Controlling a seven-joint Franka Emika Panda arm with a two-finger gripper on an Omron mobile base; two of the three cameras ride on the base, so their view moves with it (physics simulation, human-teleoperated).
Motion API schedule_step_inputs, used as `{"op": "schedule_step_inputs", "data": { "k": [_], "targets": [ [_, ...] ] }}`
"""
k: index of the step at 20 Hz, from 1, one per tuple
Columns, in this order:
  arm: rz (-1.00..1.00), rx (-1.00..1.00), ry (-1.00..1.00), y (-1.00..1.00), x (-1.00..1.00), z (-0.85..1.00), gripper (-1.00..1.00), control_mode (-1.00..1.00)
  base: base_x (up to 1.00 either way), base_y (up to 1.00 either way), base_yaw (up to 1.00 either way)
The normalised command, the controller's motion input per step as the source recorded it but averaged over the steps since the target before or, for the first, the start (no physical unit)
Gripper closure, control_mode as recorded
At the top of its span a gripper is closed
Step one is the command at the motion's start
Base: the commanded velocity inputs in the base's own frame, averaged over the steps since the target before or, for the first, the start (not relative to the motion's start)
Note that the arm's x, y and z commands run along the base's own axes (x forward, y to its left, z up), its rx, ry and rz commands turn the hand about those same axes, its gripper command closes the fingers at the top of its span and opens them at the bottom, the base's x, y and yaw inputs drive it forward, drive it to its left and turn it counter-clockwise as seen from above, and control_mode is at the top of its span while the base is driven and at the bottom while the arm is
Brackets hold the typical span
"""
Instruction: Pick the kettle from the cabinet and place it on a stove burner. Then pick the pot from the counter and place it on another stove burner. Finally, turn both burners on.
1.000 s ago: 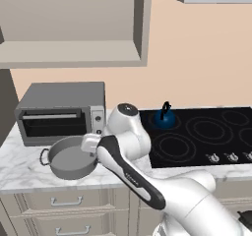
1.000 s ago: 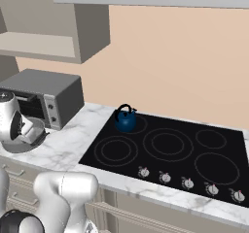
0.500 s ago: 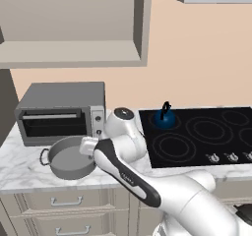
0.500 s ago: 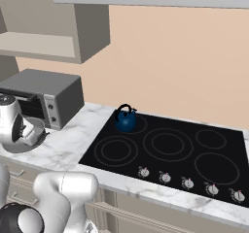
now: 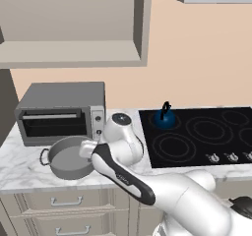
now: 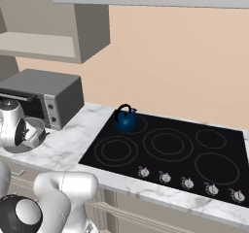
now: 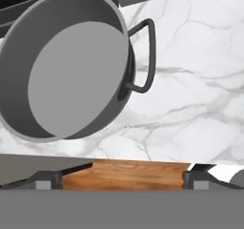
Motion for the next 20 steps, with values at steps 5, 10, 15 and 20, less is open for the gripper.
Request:
{"op": "schedule_step_inputs", "data": {
  "k": [5,10,15,20],
  "targets": [
    [-0.03,0.00,0.02,0.07,0.15,-0.21,-1.00,-1.00,0.00,0.00,0.00],
    [-0.07,0.00,0.06,0.15,0.28,-0.14,-1.00,-1.00,0.00,0.00,0.00],
    [-0.06,0.00,0.10,0.19,0.30,-0.12,-1.00,-1.00,0.00,0.00,0.00],
    [-0.05,0.00,0.12,0.20,0.30,-0.15,-1.00,-1.00,0.00,0.00,0.00]
  ]
}}
